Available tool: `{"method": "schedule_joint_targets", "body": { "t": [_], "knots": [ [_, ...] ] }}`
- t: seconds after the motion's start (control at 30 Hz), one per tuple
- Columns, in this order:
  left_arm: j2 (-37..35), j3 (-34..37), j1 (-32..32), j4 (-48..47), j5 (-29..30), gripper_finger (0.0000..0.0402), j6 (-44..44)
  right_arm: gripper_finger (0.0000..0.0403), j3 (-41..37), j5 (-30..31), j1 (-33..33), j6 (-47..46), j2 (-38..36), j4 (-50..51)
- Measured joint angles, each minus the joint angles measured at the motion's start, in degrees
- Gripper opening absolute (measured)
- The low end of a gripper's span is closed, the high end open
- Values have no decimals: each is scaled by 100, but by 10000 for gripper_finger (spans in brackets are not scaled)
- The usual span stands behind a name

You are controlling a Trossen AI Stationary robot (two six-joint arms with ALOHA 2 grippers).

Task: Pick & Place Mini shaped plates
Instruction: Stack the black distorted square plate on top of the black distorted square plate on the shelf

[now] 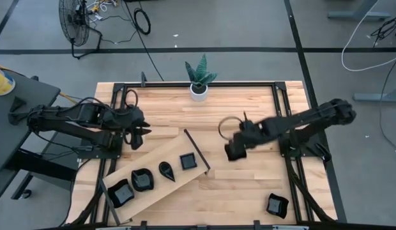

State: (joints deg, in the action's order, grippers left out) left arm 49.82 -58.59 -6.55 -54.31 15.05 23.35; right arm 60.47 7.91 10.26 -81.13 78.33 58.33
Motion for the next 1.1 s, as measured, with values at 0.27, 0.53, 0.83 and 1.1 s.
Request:
{"method": "schedule_joint_targets", "body": {
  "t": [0.27, 0.53, 0.83, 1.1],
  "knots": [
    [0, 0, 0, 13, 335, 126, 153, 0, 0, 70, -1908, 1965, 65, -895],
    [0, 0, 0, 11, 455, 126, 449, 0, 0, -534, -3018, 2933, 345, -2642],
    [0, 0, 0, 9, 766, 126, 694, 0, 0, -1479, -3121, 2573, 1365, -5067],
    [0, 0, 0, 6, 1247, 126, 990, 0, 0, -1908, -3119, 1711, 2350, -6792]
  ]
}}
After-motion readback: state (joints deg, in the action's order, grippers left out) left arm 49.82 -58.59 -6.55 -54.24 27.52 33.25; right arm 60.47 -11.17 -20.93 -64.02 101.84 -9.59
